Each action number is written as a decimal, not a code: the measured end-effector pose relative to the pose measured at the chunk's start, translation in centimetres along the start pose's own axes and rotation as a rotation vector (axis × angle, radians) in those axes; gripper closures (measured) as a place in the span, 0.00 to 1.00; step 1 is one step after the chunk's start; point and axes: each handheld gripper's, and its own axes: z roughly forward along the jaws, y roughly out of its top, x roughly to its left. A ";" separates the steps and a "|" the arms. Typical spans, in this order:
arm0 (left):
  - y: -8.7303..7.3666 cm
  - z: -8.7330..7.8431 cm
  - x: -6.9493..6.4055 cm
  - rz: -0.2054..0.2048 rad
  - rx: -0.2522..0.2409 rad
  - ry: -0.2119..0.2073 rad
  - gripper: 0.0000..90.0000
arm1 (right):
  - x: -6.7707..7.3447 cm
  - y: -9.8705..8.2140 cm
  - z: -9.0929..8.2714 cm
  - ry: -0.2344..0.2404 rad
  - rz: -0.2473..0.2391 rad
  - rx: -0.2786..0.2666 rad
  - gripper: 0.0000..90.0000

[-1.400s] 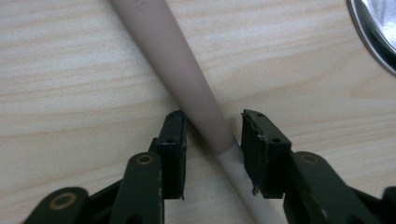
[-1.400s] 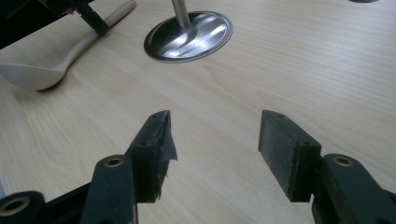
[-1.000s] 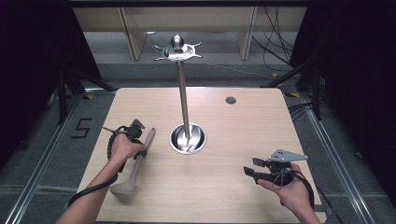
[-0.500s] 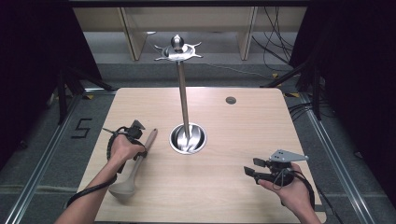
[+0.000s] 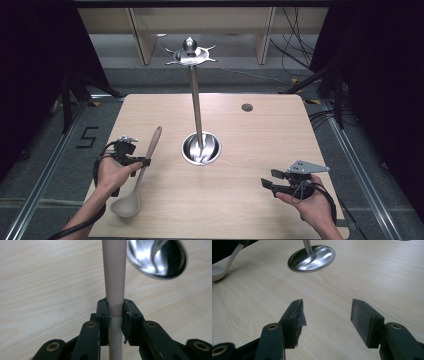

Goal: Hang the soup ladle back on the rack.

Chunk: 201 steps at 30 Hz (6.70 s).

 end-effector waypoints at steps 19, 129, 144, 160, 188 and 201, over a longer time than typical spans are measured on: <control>-5.0 -5.9 -4.7 0.131 -0.452 0.015 0.84 | -0.1 0.0 0.1 0.003 -0.028 -0.008 0.48; 9.8 -8.3 -8.9 0.372 -0.538 -0.155 0.84 | -0.4 0.0 -0.2 -0.020 -0.023 -0.013 0.48; 12.4 -8.4 -5.5 0.468 -0.458 -0.353 0.84 | -0.5 0.0 -0.2 -0.025 -0.025 -0.013 0.48; 13.9 -8.6 -3.9 0.508 -0.425 -0.379 0.84 | -0.2 -0.1 -0.1 -0.012 0.021 -0.006 0.48; 16.0 -7.8 -2.8 0.487 -0.390 -0.423 0.84 | -0.6 -0.1 0.0 -0.022 -0.027 -0.024 0.48; 16.5 -7.4 -2.5 0.496 -0.363 -0.436 0.84 | -0.5 0.0 0.0 -0.018 -0.017 -0.016 0.48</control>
